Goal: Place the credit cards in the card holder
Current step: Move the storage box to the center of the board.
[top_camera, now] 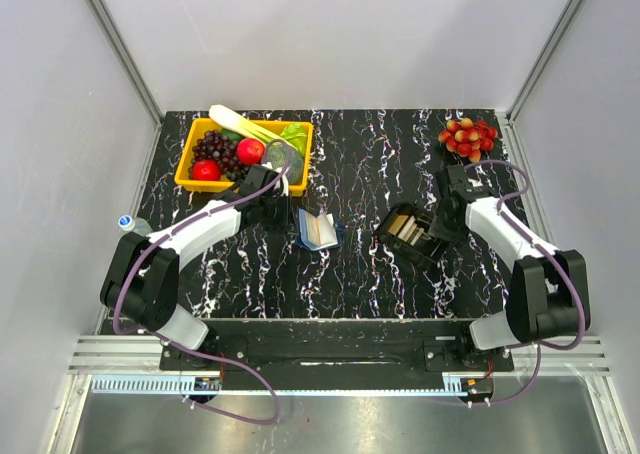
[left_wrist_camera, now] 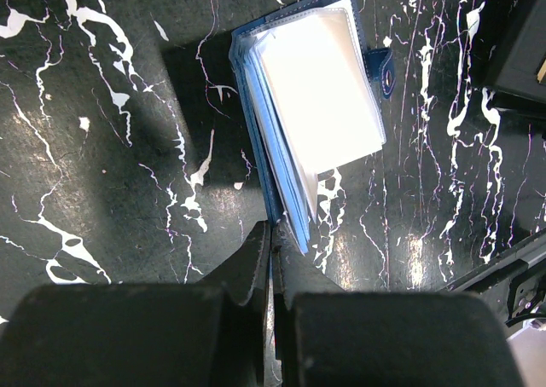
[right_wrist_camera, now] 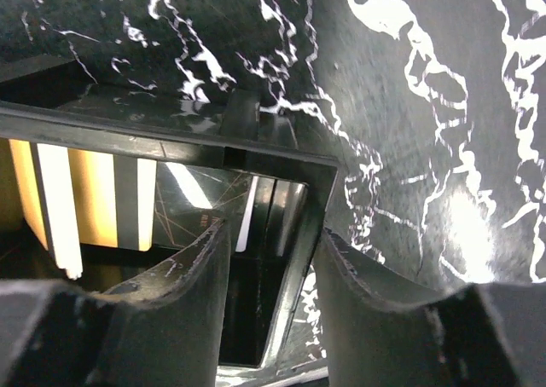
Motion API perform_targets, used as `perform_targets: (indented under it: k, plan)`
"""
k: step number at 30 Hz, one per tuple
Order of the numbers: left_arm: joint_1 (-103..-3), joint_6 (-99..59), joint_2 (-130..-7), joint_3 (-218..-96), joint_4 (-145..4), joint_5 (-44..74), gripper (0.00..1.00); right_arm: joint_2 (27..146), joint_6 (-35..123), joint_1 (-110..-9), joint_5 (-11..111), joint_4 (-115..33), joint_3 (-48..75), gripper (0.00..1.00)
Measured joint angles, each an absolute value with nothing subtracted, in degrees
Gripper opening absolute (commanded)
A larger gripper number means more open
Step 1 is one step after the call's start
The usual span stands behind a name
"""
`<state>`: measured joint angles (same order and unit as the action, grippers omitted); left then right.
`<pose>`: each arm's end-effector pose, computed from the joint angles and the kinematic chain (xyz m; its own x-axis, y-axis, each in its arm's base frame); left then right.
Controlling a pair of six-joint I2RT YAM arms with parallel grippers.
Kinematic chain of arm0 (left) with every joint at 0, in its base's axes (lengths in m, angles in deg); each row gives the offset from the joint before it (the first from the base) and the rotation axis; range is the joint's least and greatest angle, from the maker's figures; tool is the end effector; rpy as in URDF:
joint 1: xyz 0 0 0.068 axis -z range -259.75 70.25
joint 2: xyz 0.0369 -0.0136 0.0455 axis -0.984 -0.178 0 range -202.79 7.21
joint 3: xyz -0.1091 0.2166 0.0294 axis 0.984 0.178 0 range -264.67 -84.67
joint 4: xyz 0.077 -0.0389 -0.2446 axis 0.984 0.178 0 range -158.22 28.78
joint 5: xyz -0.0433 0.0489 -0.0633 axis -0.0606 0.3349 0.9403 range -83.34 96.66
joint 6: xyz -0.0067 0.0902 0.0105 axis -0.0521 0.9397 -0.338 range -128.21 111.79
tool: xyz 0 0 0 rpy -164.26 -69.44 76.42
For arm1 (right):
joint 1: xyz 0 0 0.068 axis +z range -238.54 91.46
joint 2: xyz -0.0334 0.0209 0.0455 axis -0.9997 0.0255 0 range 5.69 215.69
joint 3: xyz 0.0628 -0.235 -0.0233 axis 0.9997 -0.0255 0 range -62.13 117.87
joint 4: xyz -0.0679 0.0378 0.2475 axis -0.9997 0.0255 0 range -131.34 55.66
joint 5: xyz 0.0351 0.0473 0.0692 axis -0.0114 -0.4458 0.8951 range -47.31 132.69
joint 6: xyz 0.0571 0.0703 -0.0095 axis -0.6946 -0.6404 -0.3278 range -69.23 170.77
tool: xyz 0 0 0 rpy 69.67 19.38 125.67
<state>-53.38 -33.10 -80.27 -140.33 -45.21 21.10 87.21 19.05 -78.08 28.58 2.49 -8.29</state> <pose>0.2918 -0.1673 0.1456 -0.8996 -0.0089 -0.4367 0.1986 0.8820 -0.4273 0.2758 0.0308 0.1406 -0.8459 0.3624 -0.3913 0.4053 0.9137 -0.0299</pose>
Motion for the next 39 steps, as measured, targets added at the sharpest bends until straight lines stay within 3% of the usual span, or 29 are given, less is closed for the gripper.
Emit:
perform_targets:
  k: [10,20,39]
  plan:
    - [-53.4,-33.1,-80.3,-140.3,-45.2,21.1,0.00,92.5,36.9,-78.1,33.8,-1.3,-4.2,0.40]
    - [-53.4,-33.1,-80.3,-140.3,-45.2,21.1,0.00,96.3,51.3,-78.1,37.0,-3.7,-1.6,0.48]
    - [-53.4,-33.0,-80.3,-140.3,-45.2,21.1,0.00,100.1,83.1,-78.2,50.8,-15.8,1.4,0.50]
